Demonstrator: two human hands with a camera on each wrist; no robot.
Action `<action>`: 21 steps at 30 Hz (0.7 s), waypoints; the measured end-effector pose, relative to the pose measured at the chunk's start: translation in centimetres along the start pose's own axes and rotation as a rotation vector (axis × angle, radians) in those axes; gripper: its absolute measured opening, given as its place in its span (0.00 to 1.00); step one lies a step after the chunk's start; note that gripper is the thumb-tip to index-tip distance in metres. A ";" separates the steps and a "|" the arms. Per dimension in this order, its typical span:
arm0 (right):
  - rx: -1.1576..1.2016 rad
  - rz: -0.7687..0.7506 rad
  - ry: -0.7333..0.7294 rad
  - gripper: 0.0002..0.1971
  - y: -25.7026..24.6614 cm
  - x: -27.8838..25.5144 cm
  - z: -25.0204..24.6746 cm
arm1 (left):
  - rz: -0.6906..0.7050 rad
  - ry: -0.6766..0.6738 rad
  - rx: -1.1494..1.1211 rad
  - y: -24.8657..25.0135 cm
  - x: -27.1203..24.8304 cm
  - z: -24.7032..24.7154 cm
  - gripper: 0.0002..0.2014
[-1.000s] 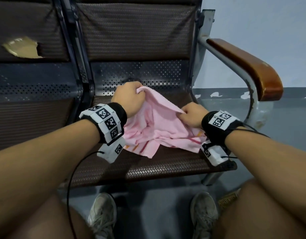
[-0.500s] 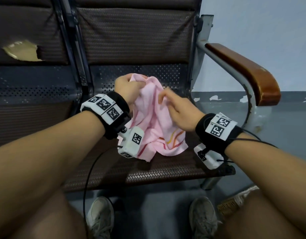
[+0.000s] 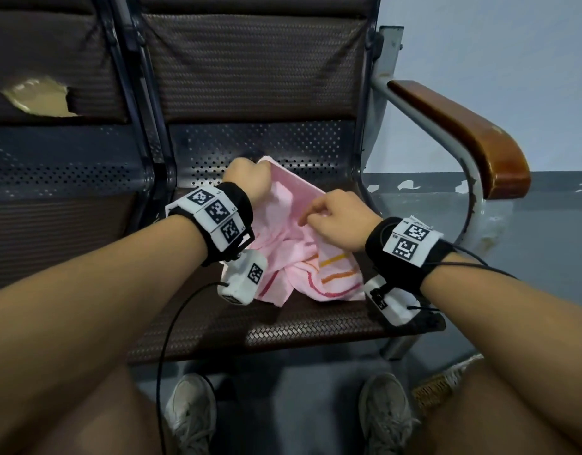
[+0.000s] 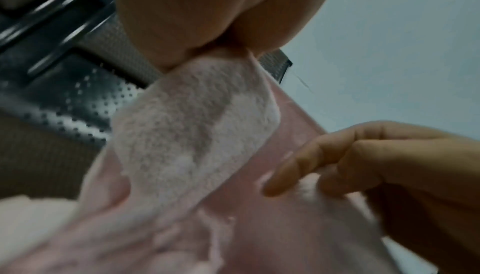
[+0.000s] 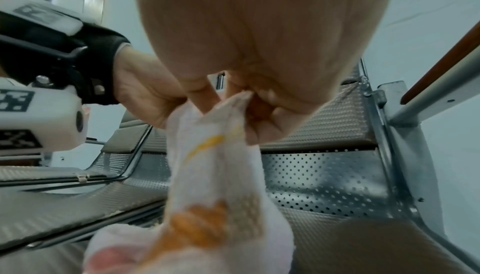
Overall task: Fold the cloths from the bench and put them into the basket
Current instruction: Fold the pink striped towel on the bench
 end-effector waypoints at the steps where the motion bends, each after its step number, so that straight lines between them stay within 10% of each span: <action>1: 0.014 -0.021 -0.022 0.12 -0.4 -0.1 0.5 | -0.030 -0.088 -0.113 0.1 -0.3 0.6 0.15; 9: 0.149 0.039 0.220 0.19 0.0 1.3 0.3 | 0.052 -0.105 -0.548 2.5 -2.2 1.1 0.20; 15: 0.977 0.077 0.321 0.14 -0.6 1.8 -0.7 | 0.121 -0.078 -0.600 2.4 -1.6 0.7 0.15; 21: -0.149 0.025 0.072 0.08 1.9 1.6 -0.5 | 0.103 0.104 -0.503 1.1 0.0 -0.5 0.18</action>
Point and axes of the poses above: each hand's wrist, its own x-axis towards the middle knuckle, its own z-axis out of the palm, y = z × x, the point moved 4 cm from there along x, towards the middle knuckle, and after that the axes turned 11 degrees about x, right-handed, at the moved point
